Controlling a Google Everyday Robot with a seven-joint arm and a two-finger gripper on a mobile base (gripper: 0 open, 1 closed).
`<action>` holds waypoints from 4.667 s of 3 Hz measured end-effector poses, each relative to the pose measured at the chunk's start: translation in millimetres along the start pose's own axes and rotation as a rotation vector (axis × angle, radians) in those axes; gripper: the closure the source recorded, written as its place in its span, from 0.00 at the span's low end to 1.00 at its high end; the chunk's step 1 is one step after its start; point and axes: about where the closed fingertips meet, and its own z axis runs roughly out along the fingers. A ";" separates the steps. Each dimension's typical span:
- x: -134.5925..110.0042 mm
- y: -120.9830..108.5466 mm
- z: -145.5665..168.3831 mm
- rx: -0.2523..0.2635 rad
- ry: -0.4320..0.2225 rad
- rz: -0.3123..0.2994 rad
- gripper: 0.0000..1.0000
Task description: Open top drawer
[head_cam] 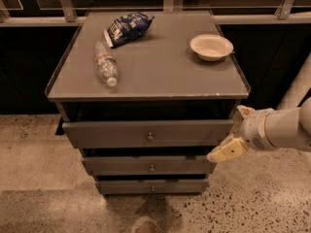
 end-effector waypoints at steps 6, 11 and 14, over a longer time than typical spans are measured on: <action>5.8 -13.2 45.5 0.022 -0.058 0.062 0.64; -15.5 -85.3 115.1 0.286 -0.258 0.093 1.00; -11.9 -110.9 168.8 0.252 -0.257 0.159 1.00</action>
Offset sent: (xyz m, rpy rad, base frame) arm 0.0231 0.0044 -0.0367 0.0894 -0.0181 -0.0534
